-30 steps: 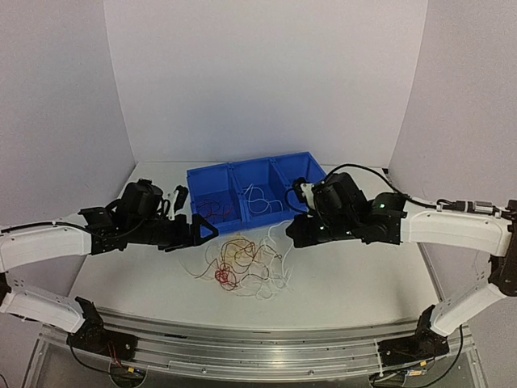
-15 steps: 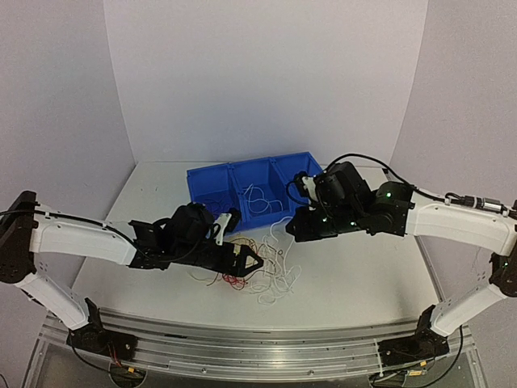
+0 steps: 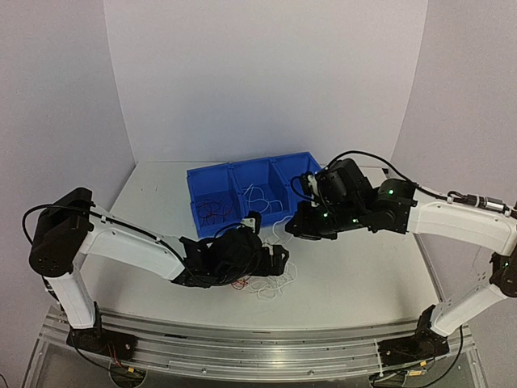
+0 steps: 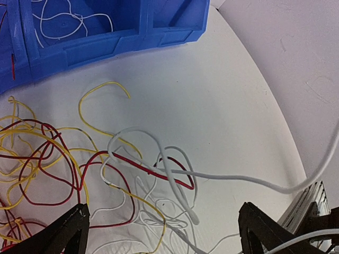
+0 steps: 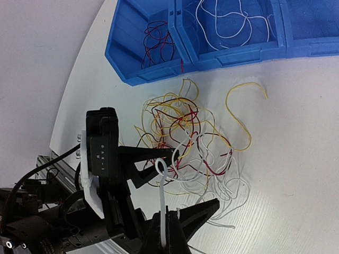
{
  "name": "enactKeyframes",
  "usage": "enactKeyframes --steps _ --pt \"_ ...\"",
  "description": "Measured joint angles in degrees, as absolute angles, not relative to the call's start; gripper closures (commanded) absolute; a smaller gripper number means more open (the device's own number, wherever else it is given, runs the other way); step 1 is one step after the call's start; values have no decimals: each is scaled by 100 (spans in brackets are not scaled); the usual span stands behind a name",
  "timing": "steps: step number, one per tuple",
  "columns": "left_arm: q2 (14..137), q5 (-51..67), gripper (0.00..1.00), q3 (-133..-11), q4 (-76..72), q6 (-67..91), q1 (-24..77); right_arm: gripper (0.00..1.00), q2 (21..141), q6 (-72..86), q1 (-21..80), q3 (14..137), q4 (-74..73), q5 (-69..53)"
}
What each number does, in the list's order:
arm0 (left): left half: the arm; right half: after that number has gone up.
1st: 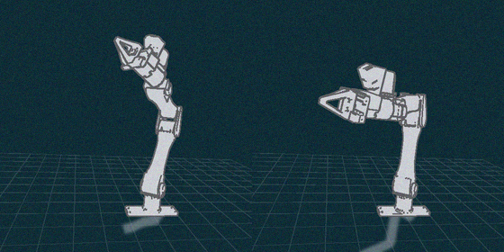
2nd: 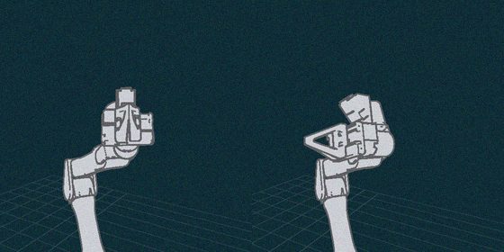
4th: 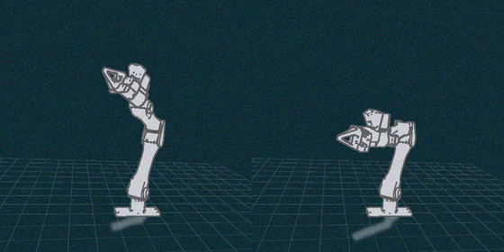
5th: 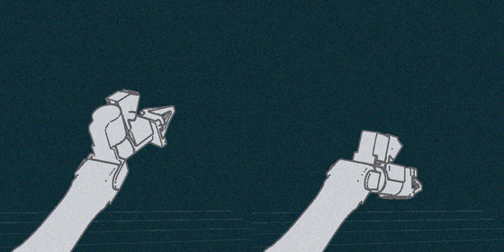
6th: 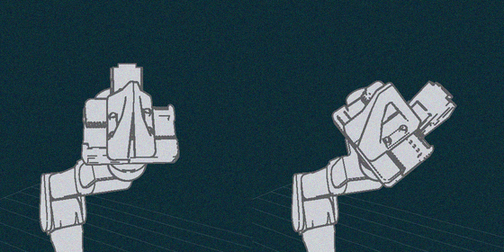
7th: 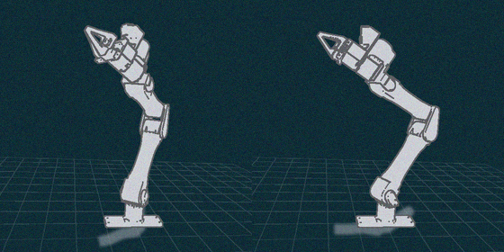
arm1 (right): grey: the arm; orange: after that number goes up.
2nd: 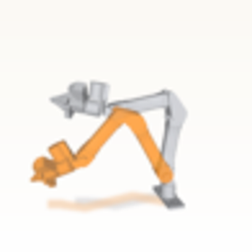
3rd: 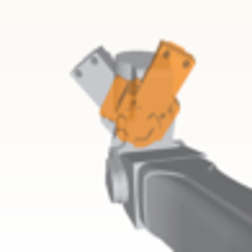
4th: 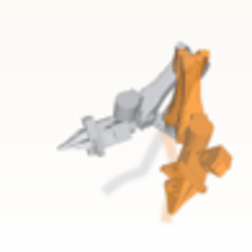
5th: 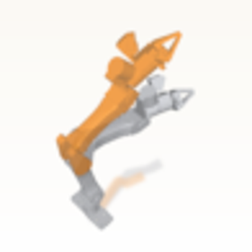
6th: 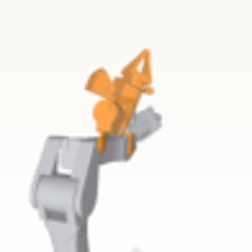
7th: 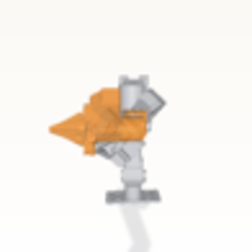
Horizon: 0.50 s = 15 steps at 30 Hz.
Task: Untangle the cables
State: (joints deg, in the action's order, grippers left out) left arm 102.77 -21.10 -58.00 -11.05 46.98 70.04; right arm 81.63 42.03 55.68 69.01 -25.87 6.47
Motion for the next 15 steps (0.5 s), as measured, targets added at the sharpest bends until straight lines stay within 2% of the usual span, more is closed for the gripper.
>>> enactKeyframes --steps 8,15 --pt "9924 -1832 1 -4813 -2397 4324 7067 100 8123 4194 5568 6945 -2687 726" --pt "8797 -1548 1 -3833 -2646 4053 7100 100 8123 4055 5568 7052 -2843 863"
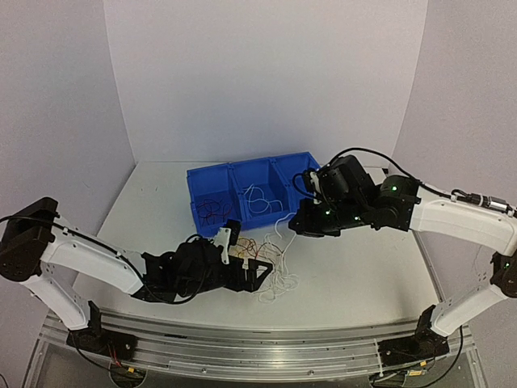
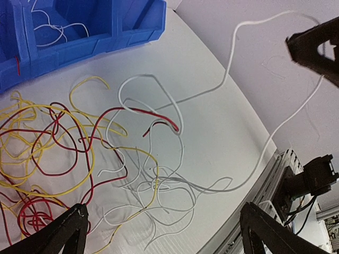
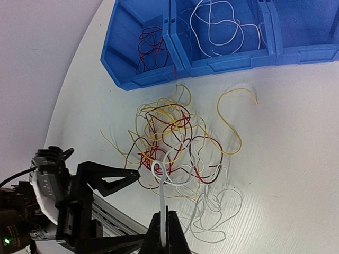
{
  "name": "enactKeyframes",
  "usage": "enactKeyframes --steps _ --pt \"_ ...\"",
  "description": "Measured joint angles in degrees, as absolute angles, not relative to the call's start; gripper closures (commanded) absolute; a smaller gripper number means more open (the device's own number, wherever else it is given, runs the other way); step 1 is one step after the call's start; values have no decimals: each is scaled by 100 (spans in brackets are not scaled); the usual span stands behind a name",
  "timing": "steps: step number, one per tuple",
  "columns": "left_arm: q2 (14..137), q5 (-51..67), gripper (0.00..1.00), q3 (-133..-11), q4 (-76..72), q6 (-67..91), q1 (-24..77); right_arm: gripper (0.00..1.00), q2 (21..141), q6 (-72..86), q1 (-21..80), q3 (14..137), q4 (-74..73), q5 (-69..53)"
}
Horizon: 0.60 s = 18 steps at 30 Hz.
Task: Untangle the cables
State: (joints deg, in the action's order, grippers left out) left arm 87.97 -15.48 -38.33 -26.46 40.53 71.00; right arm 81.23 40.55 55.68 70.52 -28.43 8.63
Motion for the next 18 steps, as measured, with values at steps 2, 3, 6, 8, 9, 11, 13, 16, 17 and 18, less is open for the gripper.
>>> enactKeyframes --steps 2,3,6,8,9,11,13,16,17,18 --pt "8622 -1594 1 -3830 -2661 4053 7100 100 8123 4029 5568 7052 -2864 856" --pt "8609 -1625 1 -3857 -2659 4055 7100 100 8123 4025 5568 7052 -2874 850" --pt "8810 -1665 1 -4075 -2642 4081 7098 100 8123 4027 5568 7052 -2890 811" --pt "9099 -1671 2 -4342 -2604 4103 7098 100 8123 4032 5568 7052 -2898 795" --pt "9252 -1684 2 -4469 -2588 4135 7098 100 8123 4042 5568 7052 -2905 788" --pt "9595 -1746 5 -4756 -2560 4234 7098 100 8123 4061 5568 7052 -2921 767" --pt "9952 -1851 9 -5058 -2508 4373 7098 100 8123 4079 5568 7052 -2928 738" --pt "10487 -2068 12 -5609 -2212 4657 7096 100 8121 4115 5568 7052 -2930 666" --pt "10608 -2134 12 -5739 -2112 4789 7094 100 8121 4123 5568 7052 -2932 638" --pt "10706 -2203 12 -5877 -1959 4923 7089 100 8119 4136 5568 7052 -2934 609"
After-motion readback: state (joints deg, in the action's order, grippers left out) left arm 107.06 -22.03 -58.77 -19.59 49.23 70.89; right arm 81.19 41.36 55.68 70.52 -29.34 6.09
